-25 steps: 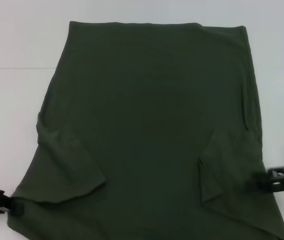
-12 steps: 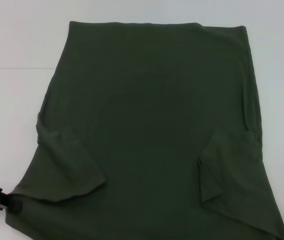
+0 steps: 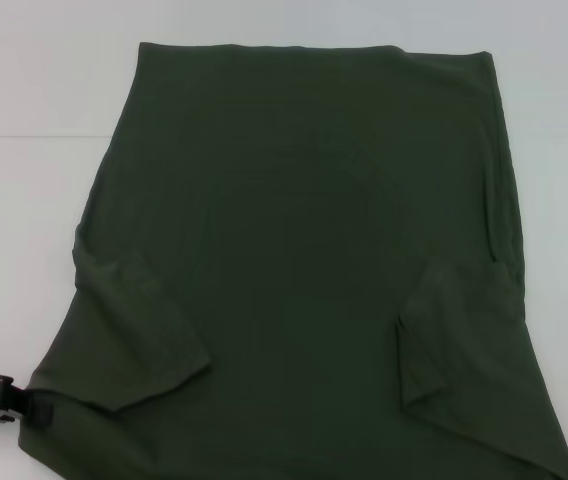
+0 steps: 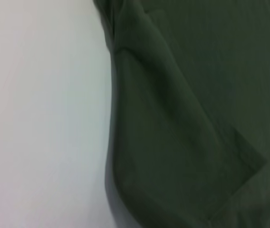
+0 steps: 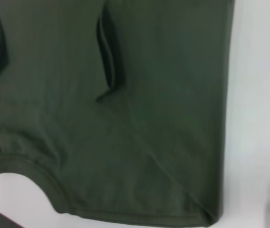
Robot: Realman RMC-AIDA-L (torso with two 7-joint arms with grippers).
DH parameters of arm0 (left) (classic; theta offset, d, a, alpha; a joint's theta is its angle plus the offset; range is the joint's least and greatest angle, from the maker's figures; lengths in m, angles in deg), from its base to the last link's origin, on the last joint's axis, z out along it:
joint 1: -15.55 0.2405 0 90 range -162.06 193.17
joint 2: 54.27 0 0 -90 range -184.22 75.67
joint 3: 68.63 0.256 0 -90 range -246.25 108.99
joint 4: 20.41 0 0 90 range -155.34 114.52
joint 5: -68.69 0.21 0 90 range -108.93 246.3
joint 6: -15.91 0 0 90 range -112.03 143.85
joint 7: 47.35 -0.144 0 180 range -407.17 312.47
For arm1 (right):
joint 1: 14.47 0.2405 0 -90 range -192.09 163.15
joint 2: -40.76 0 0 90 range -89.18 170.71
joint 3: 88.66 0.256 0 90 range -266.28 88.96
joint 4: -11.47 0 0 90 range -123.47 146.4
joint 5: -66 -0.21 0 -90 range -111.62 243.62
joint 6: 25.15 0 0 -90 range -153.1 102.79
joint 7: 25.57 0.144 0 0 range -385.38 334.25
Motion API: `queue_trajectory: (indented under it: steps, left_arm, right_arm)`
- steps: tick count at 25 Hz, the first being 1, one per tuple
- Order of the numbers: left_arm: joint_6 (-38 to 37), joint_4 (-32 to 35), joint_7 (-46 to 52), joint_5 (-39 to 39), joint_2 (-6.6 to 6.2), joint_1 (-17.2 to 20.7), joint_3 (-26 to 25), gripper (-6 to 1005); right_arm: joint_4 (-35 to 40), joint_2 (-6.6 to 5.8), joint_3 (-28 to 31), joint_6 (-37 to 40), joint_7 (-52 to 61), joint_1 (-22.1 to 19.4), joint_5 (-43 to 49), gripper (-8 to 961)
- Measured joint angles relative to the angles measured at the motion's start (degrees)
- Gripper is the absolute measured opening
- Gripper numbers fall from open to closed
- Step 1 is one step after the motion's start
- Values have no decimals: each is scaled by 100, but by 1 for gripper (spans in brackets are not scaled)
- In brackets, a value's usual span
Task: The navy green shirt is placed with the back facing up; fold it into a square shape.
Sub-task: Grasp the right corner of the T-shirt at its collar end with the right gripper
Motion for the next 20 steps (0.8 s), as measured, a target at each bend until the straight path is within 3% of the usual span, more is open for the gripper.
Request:
queue_trajectory:
  steps: [9,20]
  left_arm:
    - [31,-47,-1,-8,-4,-8,15,24]
    - [25,-68,8,-8,-3,-54,6,25]
  right_arm:
    - [177,358,-306,-337,-177,24,215,744]
    - [130,449,-342,-455,-206,85,222,743]
